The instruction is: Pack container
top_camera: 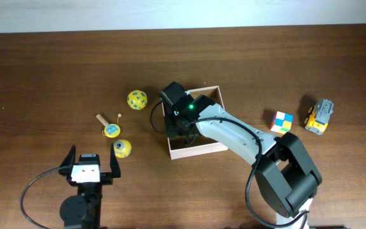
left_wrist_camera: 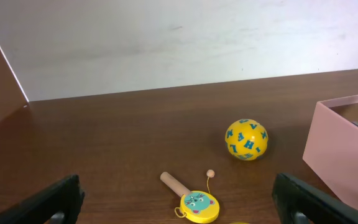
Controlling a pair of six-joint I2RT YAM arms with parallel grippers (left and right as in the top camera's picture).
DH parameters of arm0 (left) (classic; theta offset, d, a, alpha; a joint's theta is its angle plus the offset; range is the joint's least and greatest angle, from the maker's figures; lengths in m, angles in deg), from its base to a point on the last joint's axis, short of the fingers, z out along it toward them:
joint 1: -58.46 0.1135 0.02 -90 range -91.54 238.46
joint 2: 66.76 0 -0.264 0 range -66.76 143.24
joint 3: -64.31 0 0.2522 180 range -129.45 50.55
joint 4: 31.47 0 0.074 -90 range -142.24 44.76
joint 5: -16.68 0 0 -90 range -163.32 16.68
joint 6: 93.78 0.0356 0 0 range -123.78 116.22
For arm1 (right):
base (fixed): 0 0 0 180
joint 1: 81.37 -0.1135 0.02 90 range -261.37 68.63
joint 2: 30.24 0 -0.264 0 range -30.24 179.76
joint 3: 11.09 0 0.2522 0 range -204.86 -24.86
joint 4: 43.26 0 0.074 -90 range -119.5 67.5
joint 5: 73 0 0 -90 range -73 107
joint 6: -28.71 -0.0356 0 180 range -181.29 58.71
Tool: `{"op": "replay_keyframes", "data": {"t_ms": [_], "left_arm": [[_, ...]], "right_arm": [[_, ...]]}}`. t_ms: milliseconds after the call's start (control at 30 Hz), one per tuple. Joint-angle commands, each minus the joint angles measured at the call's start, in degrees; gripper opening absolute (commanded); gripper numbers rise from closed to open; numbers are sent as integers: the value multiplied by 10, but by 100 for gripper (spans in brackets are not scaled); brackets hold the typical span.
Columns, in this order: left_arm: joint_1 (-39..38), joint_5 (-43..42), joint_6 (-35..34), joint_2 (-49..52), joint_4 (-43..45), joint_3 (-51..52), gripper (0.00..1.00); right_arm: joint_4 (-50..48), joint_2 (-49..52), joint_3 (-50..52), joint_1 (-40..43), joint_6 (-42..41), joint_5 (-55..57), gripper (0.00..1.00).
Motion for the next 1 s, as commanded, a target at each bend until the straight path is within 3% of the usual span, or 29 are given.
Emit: {"op": "replay_keyframes", "data": {"t_ms": [0,967], "left_arm": [[-2,-6,9,-2,0,4,99],[-2,-6,9,-2,0,4,99]], "right_arm": [[-5,7,3,-1,-30,10,61],[-60,7,3,0,-167,12,61]]}}
